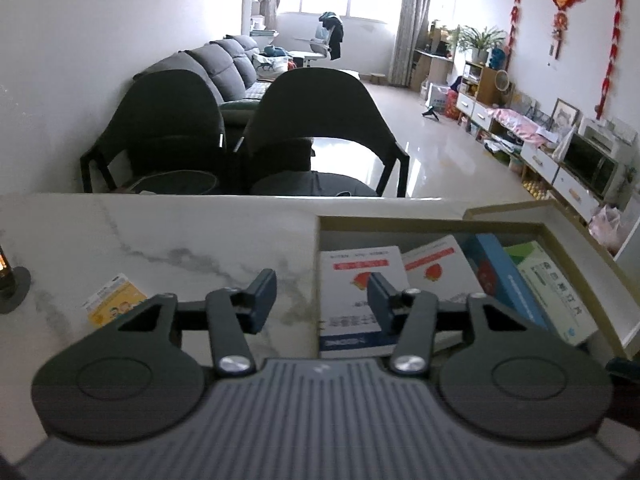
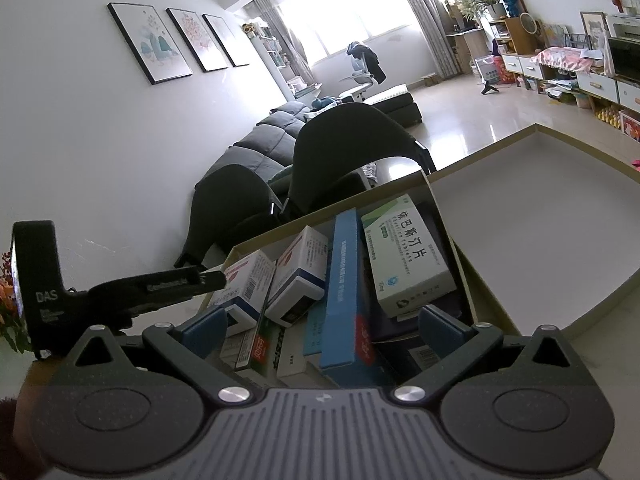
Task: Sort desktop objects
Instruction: 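Move the open left tool to the yellow-and-blue cartoon box on the table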
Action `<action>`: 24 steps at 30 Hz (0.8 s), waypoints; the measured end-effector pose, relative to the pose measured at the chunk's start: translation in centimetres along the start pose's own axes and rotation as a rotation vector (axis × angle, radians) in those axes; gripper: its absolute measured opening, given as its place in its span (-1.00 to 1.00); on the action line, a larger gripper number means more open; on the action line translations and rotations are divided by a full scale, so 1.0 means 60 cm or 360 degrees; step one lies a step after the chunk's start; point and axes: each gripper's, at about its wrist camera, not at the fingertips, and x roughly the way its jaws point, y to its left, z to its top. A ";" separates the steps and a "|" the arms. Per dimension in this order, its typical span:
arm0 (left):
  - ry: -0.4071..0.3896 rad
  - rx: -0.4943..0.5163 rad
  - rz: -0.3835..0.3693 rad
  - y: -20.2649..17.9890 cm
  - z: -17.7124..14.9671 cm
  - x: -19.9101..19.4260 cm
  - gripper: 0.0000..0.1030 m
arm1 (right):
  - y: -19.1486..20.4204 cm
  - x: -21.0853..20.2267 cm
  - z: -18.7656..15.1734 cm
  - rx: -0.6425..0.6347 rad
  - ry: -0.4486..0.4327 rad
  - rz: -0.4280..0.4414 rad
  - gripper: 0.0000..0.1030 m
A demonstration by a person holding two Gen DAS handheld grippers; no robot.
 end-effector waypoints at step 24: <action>0.0281 -0.0621 0.0435 0.205 -0.019 0.076 0.51 | 0.018 0.024 0.003 -0.0038 0.0033 0.0046 0.99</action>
